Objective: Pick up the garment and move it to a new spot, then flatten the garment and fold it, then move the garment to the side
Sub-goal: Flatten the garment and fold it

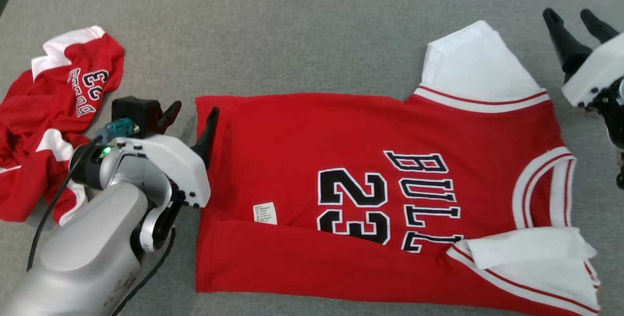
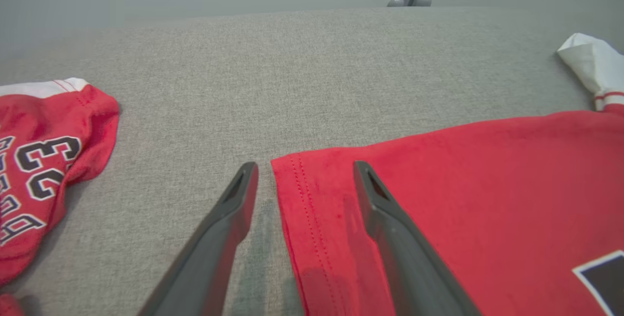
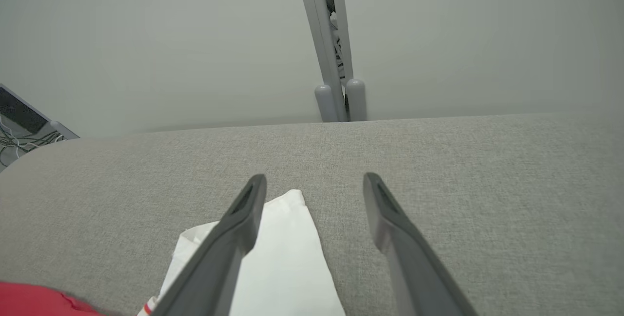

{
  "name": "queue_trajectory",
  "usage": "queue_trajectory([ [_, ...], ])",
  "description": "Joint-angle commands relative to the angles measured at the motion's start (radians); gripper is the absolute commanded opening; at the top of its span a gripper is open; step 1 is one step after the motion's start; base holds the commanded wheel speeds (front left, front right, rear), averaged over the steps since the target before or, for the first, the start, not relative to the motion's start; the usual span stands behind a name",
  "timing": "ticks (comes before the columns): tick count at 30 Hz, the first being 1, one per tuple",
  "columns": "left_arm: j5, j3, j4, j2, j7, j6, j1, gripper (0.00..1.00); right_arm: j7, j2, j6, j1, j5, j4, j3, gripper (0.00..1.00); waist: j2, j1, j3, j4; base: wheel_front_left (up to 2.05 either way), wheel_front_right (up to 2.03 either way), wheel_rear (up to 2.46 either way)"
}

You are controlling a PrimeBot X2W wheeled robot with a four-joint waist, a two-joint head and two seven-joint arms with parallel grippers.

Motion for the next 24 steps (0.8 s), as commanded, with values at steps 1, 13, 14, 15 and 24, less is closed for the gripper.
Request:
queue_trajectory([
  [1,0.010,0.000,0.008,-0.005,0.001,-0.008,-0.030,1.00,-0.005,-0.009,0.000,-0.030,0.013,0.028,0.022,1.00,0.0000,0.0000,0.038,0.030,0.00,0.00,0.00],
  [13,0.020,-0.022,0.061,-0.076,-0.008,-0.064,-0.123,1.00,0.002,-0.031,0.000,-0.230,0.075,0.278,0.230,1.00,0.0000,0.0000,0.123,0.094,0.00,0.00,0.00],
  [14,0.021,-0.024,0.064,-0.079,-0.009,-0.068,-0.126,1.00,0.006,-0.034,0.000,-0.240,0.083,0.296,0.239,1.00,0.0000,0.0000,0.127,0.097,0.00,0.00,0.00],
  [15,0.020,-0.026,0.069,-0.083,-0.009,-0.071,-0.130,1.00,0.008,-0.037,0.000,-0.250,0.091,0.310,0.251,1.00,0.0000,0.0000,0.131,0.100,0.00,0.00,0.00],
  [24,0.023,-0.040,0.096,-0.105,-0.015,-0.096,-0.146,1.00,-0.008,-0.040,0.000,-0.310,0.153,0.393,0.331,1.00,0.0000,0.0000,0.149,0.112,0.00,0.00,0.00],
])
